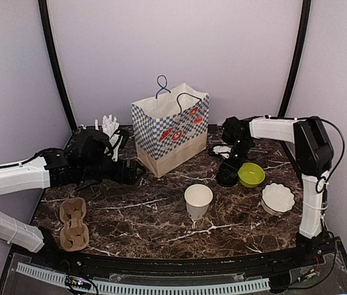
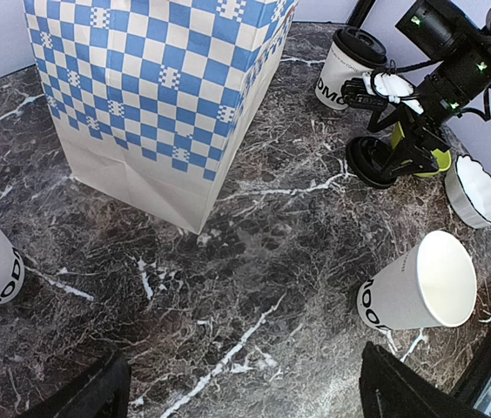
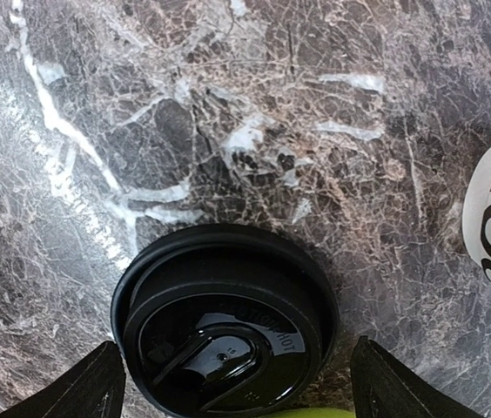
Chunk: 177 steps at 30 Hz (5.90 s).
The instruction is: Pack the takeout coffee
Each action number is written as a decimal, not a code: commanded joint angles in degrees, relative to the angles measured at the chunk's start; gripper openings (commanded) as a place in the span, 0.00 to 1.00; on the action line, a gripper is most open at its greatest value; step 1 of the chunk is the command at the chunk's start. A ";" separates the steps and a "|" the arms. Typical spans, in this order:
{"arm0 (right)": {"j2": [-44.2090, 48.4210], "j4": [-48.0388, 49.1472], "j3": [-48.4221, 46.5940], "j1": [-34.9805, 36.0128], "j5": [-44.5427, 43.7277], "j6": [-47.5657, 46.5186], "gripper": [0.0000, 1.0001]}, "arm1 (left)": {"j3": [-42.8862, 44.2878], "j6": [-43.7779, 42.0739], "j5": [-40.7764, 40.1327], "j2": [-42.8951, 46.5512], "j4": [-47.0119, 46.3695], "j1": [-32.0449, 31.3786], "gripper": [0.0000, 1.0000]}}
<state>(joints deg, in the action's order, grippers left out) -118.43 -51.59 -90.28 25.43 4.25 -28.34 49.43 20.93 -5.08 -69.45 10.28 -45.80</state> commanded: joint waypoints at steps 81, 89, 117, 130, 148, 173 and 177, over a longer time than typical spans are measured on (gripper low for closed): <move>15.49 -14.65 -4.58 21.92 13.89 -8.58 0.66 | 6.61 -5.37 0.60 -3.04 3.00 0.19 0.93; 13.59 -15.20 -6.40 22.69 12.41 -8.25 0.66 | 6.50 -5.76 0.35 -2.69 3.31 0.19 0.93; 10.49 -14.49 -5.91 24.97 9.83 -6.91 0.66 | 5.80 -5.73 0.54 -3.28 2.66 0.23 0.93; 10.19 -14.63 -5.87 27.66 6.68 -6.84 0.66 | 5.42 -5.64 0.71 -3.41 2.36 0.19 0.93; 12.03 -16.42 -9.07 28.93 7.10 -6.88 0.66 | 5.85 -6.25 -0.32 -3.38 2.80 0.19 0.93; 10.28 -17.01 -8.14 29.39 2.37 -6.47 0.66 | 5.75 -6.29 0.07 -3.52 2.64 0.19 0.93; 11.20 -18.37 -9.88 29.75 1.90 -6.29 0.66 | 5.84 -6.49 -0.10 -3.64 2.62 0.19 0.93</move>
<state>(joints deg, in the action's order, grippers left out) -107.48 -68.01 -97.95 54.41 7.51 -35.24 55.35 15.55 -5.13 -73.12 13.41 -45.80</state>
